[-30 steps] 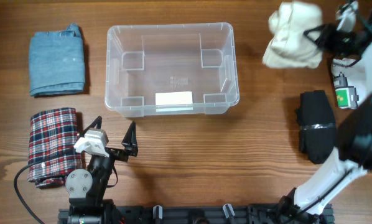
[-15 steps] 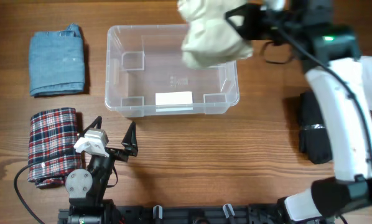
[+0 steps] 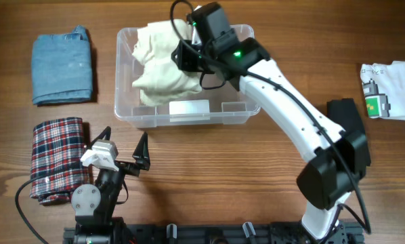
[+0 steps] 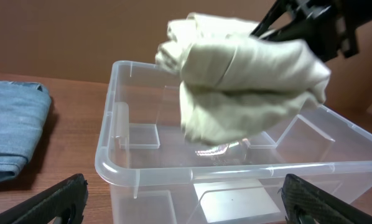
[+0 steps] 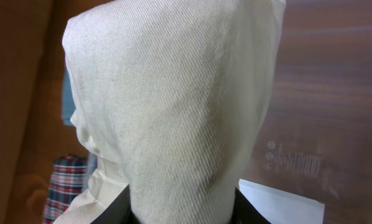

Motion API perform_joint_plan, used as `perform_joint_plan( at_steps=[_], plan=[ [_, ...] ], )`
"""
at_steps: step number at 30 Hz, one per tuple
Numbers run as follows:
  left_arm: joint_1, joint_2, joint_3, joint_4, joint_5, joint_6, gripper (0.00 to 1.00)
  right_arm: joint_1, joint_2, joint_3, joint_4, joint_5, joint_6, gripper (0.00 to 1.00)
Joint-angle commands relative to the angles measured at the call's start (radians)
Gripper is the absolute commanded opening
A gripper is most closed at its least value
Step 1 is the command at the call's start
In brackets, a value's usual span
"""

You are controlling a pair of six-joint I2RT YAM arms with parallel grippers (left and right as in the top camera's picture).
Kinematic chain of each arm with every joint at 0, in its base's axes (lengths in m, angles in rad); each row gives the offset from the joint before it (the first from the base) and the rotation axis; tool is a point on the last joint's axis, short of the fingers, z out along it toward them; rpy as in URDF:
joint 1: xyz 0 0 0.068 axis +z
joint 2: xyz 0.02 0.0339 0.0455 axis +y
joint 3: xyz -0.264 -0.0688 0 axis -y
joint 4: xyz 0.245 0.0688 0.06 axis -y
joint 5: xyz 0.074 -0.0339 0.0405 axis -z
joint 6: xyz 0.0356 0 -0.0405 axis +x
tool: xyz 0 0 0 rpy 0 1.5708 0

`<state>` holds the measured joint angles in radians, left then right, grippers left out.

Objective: Pack container
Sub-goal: 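Lift the cream cloth with the right gripper and carry it over the box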

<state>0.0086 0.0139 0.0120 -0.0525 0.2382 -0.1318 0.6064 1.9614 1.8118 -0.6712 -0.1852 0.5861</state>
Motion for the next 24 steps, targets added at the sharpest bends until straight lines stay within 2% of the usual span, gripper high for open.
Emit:
perform_joint_plan(
  at_steps=[1, 12, 19, 24],
  plan=[
    [0.007, -0.007, -0.006, 0.0, 0.016, 0.02, 1.0, 0.003, 0.039, 0.012, 0.026, 0.029, 0.027, 0.04],
    [0.007, -0.007, -0.006, 0.0, 0.016, 0.02, 1.0, 0.01, 0.188, 0.012, 0.116, -0.049, 0.072, 0.04],
    [0.007, -0.007, -0.006, 0.0, 0.016, 0.02, 1.0, 0.016, 0.21, 0.002, 0.168, -0.049, 0.074, 0.04],
    [0.007, -0.007, -0.006, 0.0, 0.016, 0.02, 1.0, 0.022, 0.212, -0.031, 0.198, -0.056, 0.124, 0.04]
  ],
)
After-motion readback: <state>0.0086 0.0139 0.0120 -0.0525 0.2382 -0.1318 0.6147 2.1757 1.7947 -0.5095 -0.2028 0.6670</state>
